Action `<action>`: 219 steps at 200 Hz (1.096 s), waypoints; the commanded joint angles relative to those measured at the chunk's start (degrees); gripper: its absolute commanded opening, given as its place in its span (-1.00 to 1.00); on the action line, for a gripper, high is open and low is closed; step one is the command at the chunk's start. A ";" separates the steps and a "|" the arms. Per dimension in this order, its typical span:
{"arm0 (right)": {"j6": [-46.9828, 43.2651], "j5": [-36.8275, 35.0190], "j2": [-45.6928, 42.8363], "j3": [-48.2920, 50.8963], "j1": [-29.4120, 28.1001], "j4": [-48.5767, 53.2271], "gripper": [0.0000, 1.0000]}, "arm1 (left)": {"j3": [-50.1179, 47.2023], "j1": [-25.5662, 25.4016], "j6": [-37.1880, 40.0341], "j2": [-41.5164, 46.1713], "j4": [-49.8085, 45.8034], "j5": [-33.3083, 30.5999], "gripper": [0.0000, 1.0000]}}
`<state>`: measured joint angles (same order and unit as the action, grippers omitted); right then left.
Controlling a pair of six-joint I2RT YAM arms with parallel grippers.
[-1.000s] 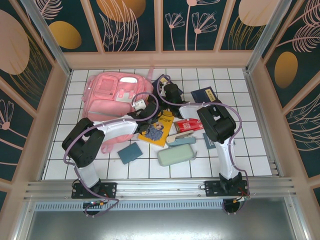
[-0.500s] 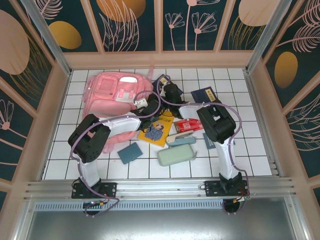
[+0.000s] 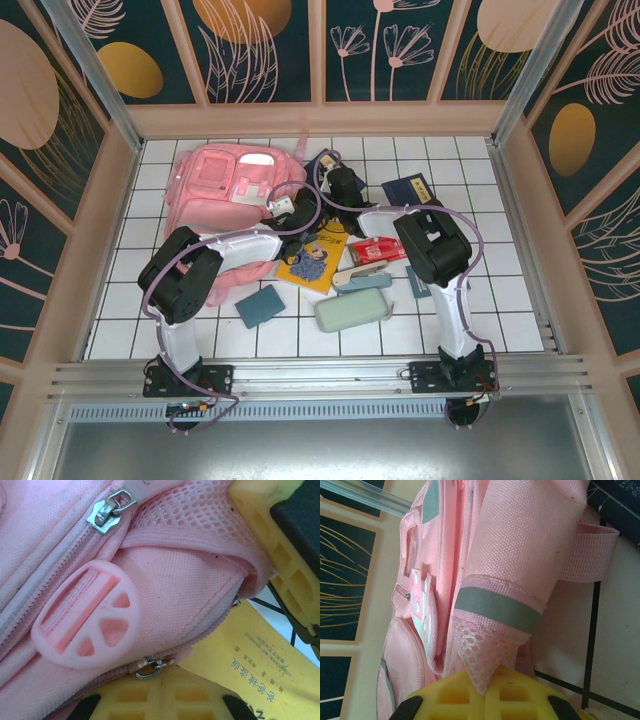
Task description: Pack the student bag
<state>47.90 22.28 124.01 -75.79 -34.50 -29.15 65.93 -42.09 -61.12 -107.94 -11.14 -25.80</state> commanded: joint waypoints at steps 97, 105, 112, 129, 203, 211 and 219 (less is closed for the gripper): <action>-1.45 0.77 -2.64 0.16 1.42 -2.20 -1.00 | -16.98 1.01 -0.10 17.46 2.85 0.73 -1.00; -1.56 0.91 -2.69 0.14 1.42 -2.31 -1.00 | -17.32 1.01 0.30 18.01 2.89 0.73 -1.00; -1.75 1.30 -2.58 0.05 1.46 -2.22 -0.93 | -17.59 1.01 1.00 18.40 3.28 0.98 -1.00; -2.64 0.86 -3.20 0.38 1.44 -1.29 -0.48 | -17.26 1.02 3.12 18.82 3.37 1.24 -1.00; -18.35 4.61 -11.09 12.96 2.16 0.12 -0.24 | -16.45 3.92 9.91 17.59 4.29 5.60 -0.86; -20.18 5.88 -11.95 14.86 2.16 -0.72 -0.24 | -16.77 4.19 10.31 17.51 4.94 6.18 -0.86; -22.23 7.55 -12.53 16.40 2.08 -1.47 -0.22 | -16.82 4.35 10.90 17.18 5.33 6.70 -0.85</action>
<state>34.39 24.82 114.74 -63.86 -32.64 -28.47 49.19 -38.48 -53.04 -90.26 -7.40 -21.02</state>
